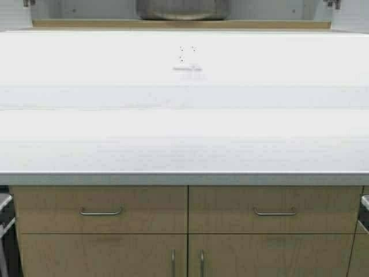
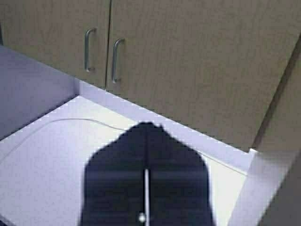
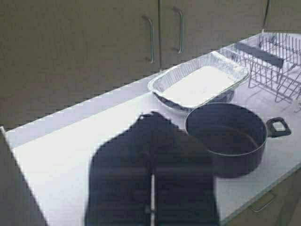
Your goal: Open the cabinet, put the pot inside, then close it
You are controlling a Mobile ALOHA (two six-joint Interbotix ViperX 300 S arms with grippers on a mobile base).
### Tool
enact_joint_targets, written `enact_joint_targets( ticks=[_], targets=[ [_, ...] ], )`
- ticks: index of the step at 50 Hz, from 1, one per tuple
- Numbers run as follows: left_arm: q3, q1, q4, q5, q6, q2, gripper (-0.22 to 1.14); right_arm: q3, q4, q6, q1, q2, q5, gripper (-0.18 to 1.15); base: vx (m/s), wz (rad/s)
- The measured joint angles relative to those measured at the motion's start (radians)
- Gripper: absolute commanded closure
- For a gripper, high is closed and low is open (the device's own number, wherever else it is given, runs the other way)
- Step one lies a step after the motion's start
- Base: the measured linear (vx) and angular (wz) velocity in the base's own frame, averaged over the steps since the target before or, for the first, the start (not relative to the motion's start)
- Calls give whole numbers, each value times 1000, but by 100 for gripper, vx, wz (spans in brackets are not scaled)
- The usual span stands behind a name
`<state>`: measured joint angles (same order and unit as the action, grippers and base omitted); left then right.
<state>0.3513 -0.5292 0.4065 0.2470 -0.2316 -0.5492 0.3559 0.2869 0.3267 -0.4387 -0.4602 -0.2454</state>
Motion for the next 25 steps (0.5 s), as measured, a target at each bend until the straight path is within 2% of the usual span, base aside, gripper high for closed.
enact_joint_targets(
  ticks=[17,21,25],
  targets=[
    [0,141,2,-3,-6,17,87,25,-3,-11,169,-3,21,90,0,-1],
    [3,213,8,8,-8,6,87,35,-5,-11,256,-23,23,90,0,1],
    [6,342,11,26,-15,-8,87,43,8,-21,411,-41,21,90,0,0]
  ],
)
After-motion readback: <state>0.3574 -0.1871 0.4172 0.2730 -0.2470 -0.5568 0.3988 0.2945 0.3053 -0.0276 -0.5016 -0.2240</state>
